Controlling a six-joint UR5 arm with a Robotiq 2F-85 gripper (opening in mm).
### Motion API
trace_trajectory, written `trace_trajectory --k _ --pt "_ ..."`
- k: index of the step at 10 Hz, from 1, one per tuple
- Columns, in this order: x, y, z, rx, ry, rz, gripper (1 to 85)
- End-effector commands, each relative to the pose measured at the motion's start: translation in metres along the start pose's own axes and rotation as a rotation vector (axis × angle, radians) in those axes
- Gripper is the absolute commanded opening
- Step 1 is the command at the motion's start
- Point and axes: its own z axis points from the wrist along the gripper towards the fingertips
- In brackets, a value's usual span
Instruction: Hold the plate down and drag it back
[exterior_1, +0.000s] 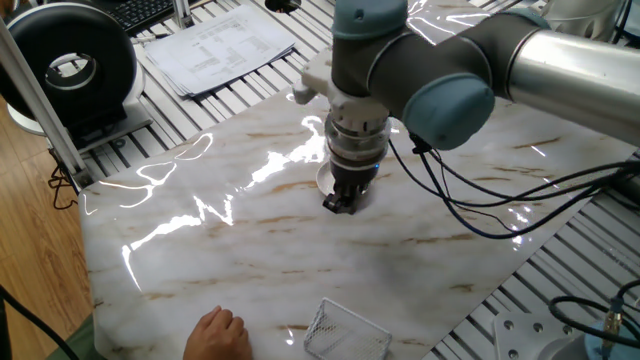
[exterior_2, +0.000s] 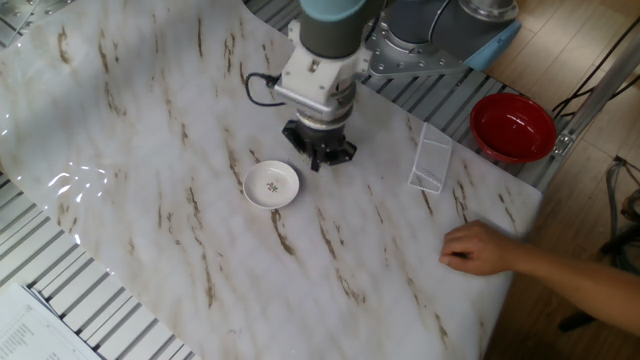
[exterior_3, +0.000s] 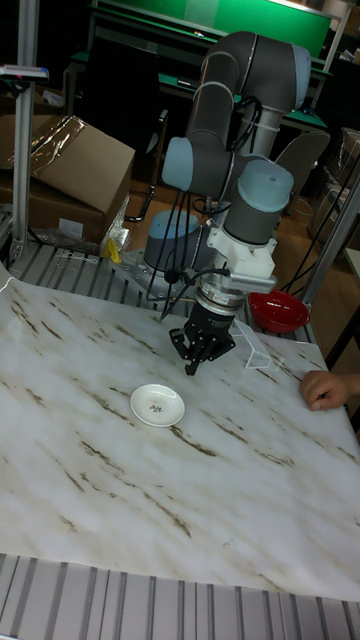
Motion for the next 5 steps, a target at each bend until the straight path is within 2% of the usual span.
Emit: trace_trajectory --k 1,3,4,5 --pt "-0.026 0.025 0.011 -0.081 -0.042 0.017 1.3" --pt "-0.045 0.022 0.009 -0.069 -0.116 0.003 1.3" --pt "-0.04 0.025 0.01 -0.083 -0.097 0.004 1.3" --pt "-0.029 0.023 0.011 -0.074 -0.057 -0.003 1.3"
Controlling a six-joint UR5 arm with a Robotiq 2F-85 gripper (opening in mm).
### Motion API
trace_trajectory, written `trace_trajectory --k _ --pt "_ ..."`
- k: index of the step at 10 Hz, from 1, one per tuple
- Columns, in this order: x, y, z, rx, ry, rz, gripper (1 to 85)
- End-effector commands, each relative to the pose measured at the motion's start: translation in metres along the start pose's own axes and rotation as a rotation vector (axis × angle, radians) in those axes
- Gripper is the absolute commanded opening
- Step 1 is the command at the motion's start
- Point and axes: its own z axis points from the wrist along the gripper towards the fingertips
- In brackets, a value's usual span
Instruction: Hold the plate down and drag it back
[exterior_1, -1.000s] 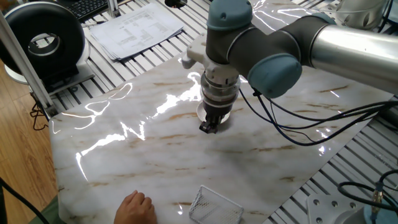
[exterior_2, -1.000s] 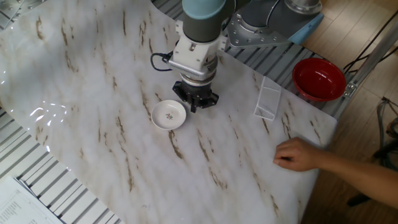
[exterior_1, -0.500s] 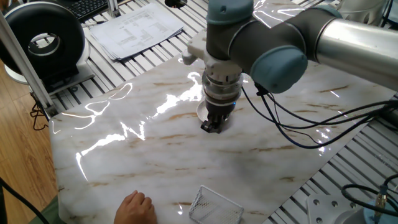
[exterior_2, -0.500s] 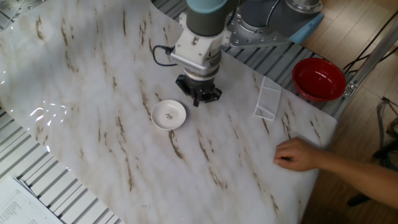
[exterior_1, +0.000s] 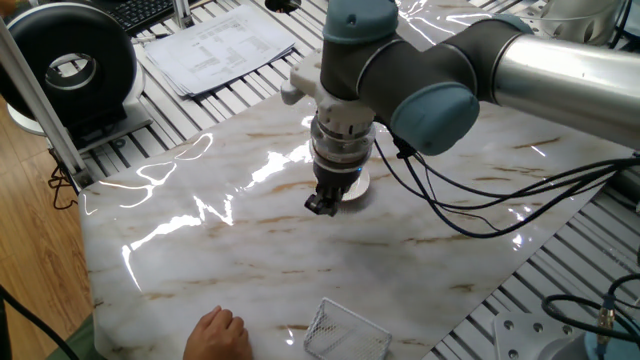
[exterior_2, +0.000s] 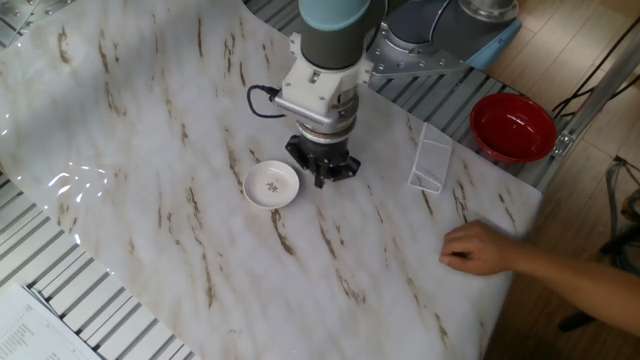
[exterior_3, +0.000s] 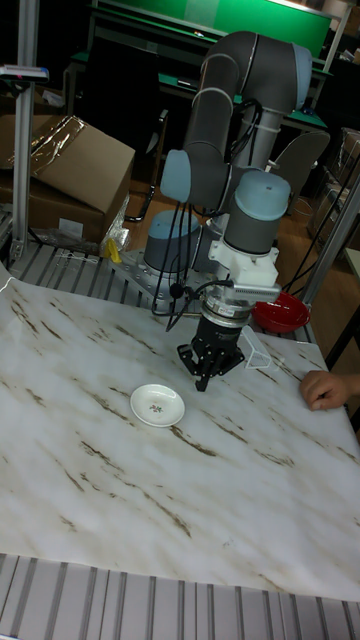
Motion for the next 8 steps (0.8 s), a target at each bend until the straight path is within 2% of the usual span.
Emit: trace_trajectory --k 1,2,3,5,6,7,8 --pt "0.012 0.004 0.001 -0.016 0.058 0.028 1.3" --pt "0.017 -0.006 0.001 0.025 0.076 0.059 1.3" --pt "0.019 -0.009 0.001 0.036 0.082 0.076 1.3" --pt "0.023 0.001 -0.015 0.055 0.083 0.088 1.3" --pt "0.012 -0.008 -0.002 0.073 0.086 0.063 1.3" --pt "0.0 0.001 0.013 0.016 0.074 0.058 1.3" --pt "0.0 0.0 0.013 0.019 0.074 0.053 1.3"
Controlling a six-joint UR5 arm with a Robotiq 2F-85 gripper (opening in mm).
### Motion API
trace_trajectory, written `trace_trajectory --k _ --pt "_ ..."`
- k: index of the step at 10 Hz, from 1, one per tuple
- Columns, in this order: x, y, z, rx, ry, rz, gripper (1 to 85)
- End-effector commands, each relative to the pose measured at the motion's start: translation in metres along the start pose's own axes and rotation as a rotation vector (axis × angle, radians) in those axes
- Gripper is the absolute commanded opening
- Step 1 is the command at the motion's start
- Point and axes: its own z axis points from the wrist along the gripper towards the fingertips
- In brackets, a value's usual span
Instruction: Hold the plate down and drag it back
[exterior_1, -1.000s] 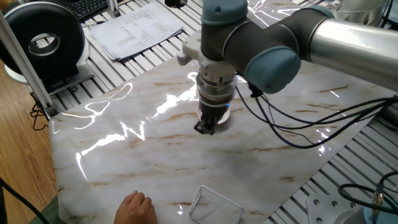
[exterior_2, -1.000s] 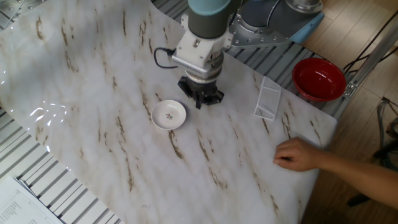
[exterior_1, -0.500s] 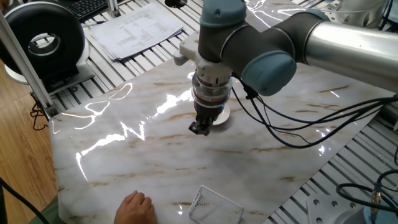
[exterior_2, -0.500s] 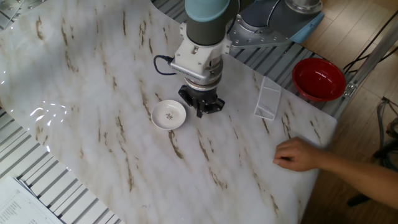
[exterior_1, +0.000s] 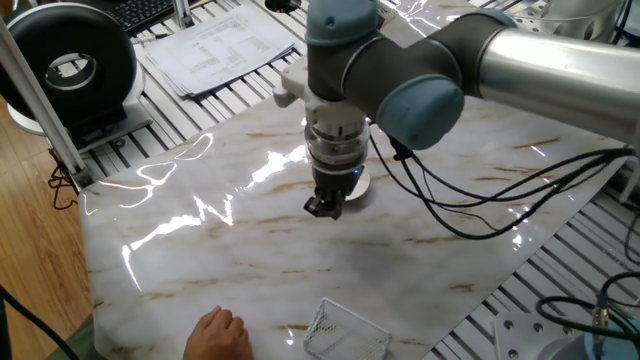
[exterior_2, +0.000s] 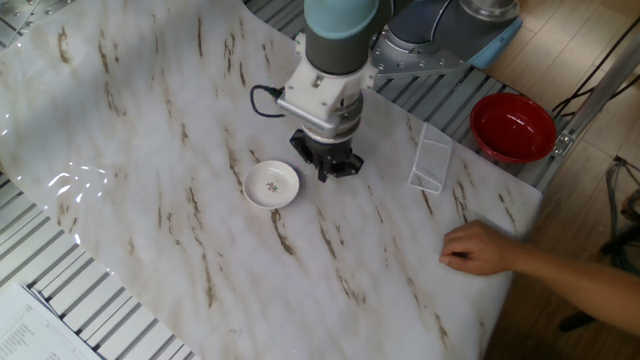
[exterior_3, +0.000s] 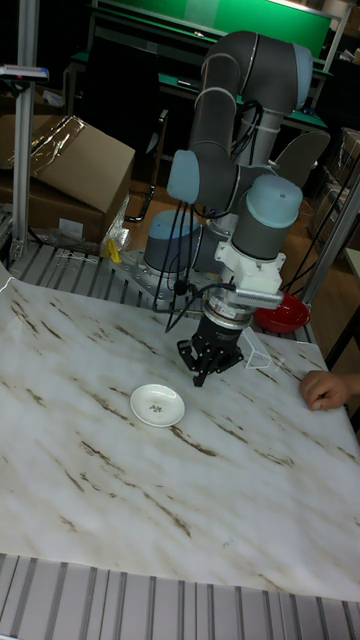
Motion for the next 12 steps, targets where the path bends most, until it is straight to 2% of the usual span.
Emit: trace_trajectory --k 1,3,5,7,8,9,10,11,12 --pt "-0.013 0.001 0.008 -0.012 -0.012 -0.008 1.3" --pt "-0.022 0.002 0.008 -0.012 -0.048 -0.021 1.3" --pt "-0.04 0.006 0.006 -0.028 -0.116 -0.021 1.3" --pt "-0.052 0.01 0.004 -0.046 -0.165 -0.004 1.3" --pt "-0.06 0.012 0.003 -0.052 -0.194 -0.008 1.3" --pt "-0.071 0.012 0.0 -0.051 -0.24 -0.025 1.3" --pt "-0.077 0.014 -0.001 -0.055 -0.263 -0.037 1.3" --pt "-0.076 0.012 -0.001 -0.049 -0.259 -0.041 1.3" --pt "-0.069 0.009 0.001 -0.037 -0.23 -0.044 1.3"
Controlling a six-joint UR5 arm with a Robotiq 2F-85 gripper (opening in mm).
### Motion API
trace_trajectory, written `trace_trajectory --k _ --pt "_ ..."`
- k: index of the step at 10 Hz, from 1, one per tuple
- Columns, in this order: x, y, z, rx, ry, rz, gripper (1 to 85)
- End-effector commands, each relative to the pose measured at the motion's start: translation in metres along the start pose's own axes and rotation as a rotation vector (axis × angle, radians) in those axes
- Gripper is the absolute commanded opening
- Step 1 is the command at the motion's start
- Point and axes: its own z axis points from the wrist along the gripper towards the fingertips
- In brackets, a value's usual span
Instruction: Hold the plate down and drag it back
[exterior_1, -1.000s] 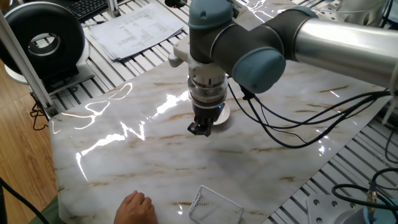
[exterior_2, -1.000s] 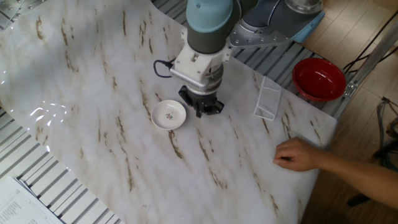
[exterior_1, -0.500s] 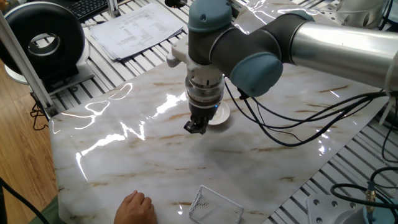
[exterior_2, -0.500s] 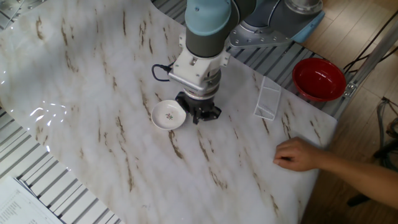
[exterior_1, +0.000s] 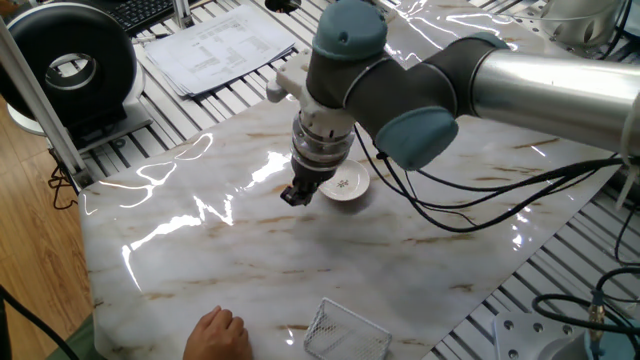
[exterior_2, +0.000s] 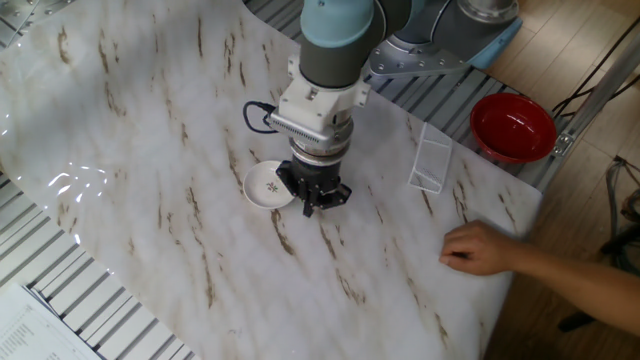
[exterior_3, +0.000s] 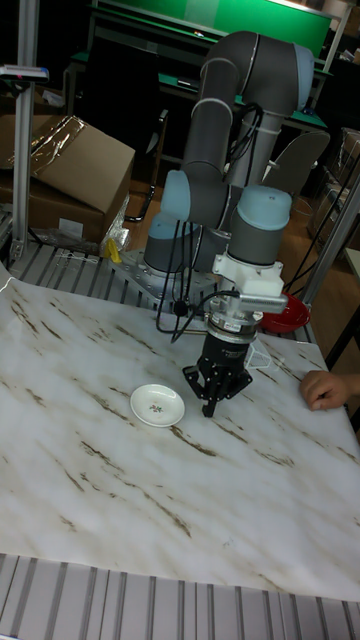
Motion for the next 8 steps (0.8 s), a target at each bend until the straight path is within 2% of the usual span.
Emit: trace_trajectory --k 1,2,4,6,8 --pt "-0.001 -0.001 -0.001 -0.002 -0.001 -0.006 1.3" --pt "0.002 0.0 -0.004 -0.012 -0.002 -0.006 1.3" --pt "0.014 -0.007 -0.023 -0.002 0.035 -0.004 1.3" --pt "0.025 -0.004 -0.063 -0.019 0.091 0.015 1.3" --pt "0.033 0.009 -0.117 -0.022 0.14 0.022 1.3"
